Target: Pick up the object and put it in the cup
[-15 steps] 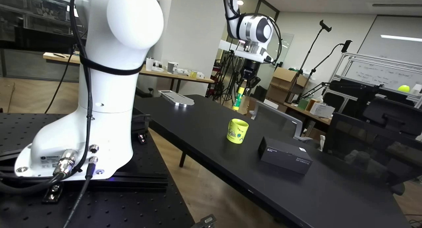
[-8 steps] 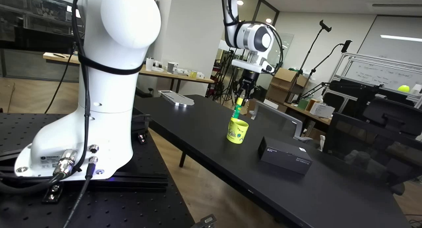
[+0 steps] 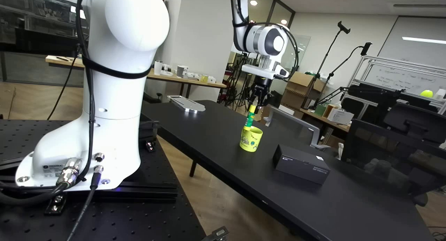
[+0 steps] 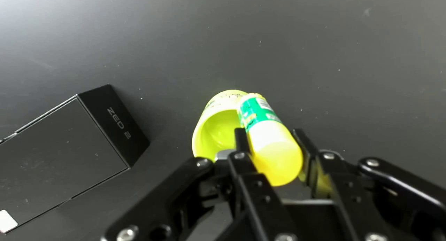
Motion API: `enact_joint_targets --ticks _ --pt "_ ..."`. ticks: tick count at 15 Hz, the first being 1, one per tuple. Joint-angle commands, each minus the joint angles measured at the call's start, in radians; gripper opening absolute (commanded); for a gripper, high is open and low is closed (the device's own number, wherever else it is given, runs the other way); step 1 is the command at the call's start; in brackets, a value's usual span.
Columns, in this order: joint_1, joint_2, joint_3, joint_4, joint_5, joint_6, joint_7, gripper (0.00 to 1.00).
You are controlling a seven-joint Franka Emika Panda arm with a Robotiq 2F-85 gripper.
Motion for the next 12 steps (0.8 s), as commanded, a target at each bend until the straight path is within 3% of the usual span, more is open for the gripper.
enact_joint_targets --ticks 1,8,12 --pt "-0.009 -0.046 -0.003 -0.037 -0.012 0.033 0.047 0.09" --pt "-0.03 -0.012 -0.007 0.011 0.015 0.034 0.032 0.09" --pt "-0.036 0.033 -0.002 0.002 0.036 0.094 0.022 0.09"
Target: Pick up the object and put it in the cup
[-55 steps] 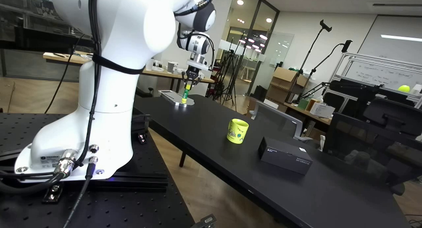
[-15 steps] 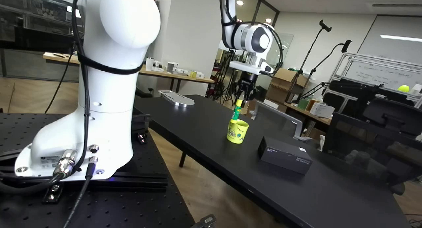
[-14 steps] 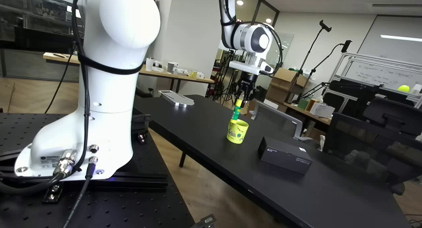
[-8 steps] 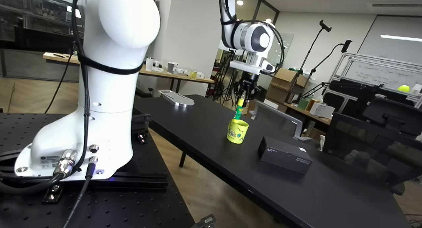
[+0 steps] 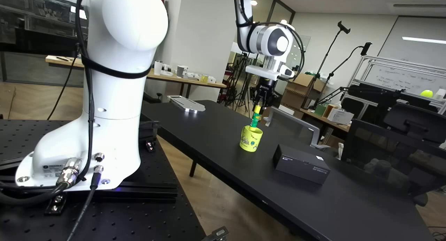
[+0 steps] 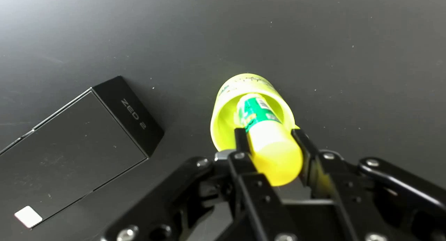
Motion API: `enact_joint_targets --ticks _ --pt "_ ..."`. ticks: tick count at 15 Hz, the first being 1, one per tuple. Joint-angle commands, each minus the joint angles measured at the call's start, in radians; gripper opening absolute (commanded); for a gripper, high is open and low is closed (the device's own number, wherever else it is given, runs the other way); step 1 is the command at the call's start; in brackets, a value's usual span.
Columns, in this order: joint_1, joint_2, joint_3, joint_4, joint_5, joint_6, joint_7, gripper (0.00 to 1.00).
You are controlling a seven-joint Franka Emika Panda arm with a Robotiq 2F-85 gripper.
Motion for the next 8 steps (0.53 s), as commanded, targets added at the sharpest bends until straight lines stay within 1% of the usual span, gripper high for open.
enact_joint_targets --ticks 1,8 --pt "-0.005 0.044 0.003 0.002 0.012 0.057 0.019 0.09" --pt "-0.003 0.135 0.014 0.012 0.034 0.118 0.009 0.09"
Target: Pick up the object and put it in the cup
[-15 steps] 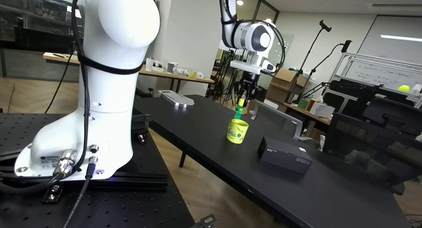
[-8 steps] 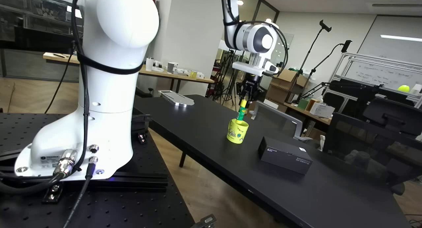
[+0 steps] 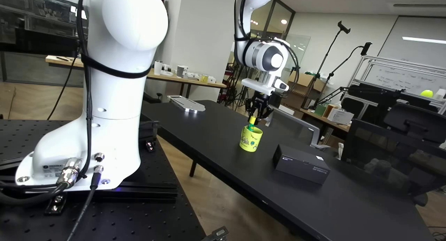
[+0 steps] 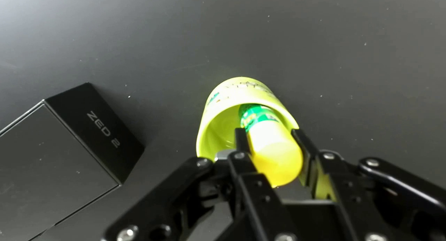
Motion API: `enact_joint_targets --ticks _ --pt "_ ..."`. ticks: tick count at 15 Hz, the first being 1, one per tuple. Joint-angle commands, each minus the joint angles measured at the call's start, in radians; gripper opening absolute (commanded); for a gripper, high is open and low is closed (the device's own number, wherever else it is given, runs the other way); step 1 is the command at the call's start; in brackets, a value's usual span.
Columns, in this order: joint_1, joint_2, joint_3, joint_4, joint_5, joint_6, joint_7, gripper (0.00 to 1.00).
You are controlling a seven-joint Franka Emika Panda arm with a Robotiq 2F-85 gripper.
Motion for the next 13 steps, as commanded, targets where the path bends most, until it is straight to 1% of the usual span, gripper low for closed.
enact_joint_targets --ticks 1,2,3,6,7,9,10,11,12,13 --pt "-0.003 0.026 0.011 0.012 0.016 0.009 0.011 0.09" --pt "-0.006 0.031 0.016 0.015 0.024 0.008 0.006 0.59" --pt "-0.006 0.032 0.018 0.018 0.029 0.001 0.005 0.6" --pt "0.013 0.002 0.01 0.026 0.006 -0.033 0.031 0.79" --pt "0.016 -0.015 0.011 0.029 0.002 -0.046 0.031 0.87" --pt "0.024 -0.061 0.014 0.036 0.001 -0.078 0.038 0.98" --pt "0.022 -0.088 0.027 0.041 0.02 -0.115 0.023 1.0" --pt "0.016 -0.108 0.045 0.05 0.053 -0.153 -0.001 1.0" --pt "0.014 -0.051 0.028 0.047 0.023 -0.088 0.0 0.96" --pt "0.016 -0.075 0.037 0.051 0.035 -0.116 -0.001 1.0"
